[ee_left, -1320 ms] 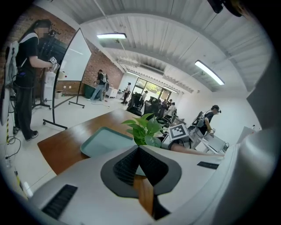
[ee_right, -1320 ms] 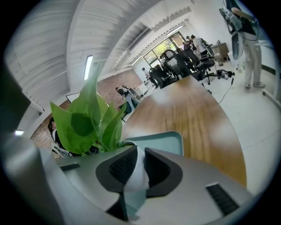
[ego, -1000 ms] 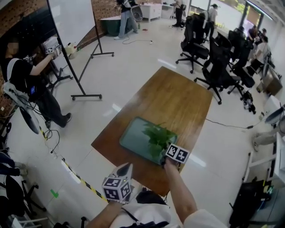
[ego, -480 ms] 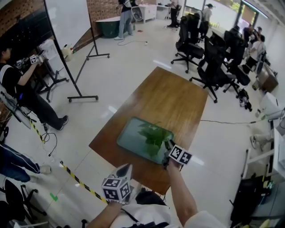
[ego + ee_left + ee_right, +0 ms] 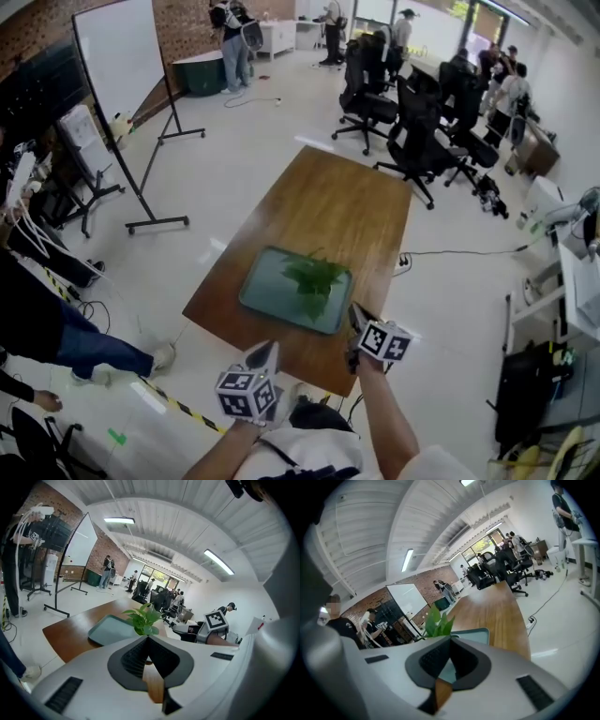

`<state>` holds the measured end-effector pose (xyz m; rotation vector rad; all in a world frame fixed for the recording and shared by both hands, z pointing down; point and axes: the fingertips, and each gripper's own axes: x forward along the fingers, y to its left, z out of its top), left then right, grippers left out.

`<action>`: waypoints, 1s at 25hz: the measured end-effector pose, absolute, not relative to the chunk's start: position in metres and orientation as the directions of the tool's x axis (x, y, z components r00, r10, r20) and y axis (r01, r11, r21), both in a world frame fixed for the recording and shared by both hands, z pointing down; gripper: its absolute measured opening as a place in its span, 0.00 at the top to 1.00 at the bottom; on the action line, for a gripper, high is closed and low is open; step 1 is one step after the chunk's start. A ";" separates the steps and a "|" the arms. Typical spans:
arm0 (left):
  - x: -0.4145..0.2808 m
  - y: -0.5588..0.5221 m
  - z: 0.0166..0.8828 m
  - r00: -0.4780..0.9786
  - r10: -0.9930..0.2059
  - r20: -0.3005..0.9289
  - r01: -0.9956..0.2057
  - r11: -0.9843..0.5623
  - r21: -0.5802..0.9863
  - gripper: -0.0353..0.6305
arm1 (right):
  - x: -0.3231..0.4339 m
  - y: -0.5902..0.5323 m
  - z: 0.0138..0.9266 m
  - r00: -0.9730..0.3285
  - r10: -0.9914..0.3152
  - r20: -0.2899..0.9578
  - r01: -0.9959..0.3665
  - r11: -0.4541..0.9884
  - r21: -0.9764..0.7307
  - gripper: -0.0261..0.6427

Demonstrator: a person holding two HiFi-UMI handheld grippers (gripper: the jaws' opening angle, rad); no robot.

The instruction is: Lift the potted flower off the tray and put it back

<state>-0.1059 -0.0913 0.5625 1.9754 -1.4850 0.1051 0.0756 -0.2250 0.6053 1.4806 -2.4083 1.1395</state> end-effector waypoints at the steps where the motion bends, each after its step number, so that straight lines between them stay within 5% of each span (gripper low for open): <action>1: -0.106 -0.088 0.562 0.360 -0.829 0.428 -0.879 -0.148 0.452 0.96 | 0.073 -0.216 0.599 -0.529 -0.732 0.430 -0.803 0.267 -0.532 0.97; 25: -0.080 -0.019 0.539 0.504 -0.792 0.345 -0.820 -0.314 0.478 0.96 | 0.050 -0.033 0.557 -0.496 -0.763 0.415 -0.853 0.336 -0.400 0.97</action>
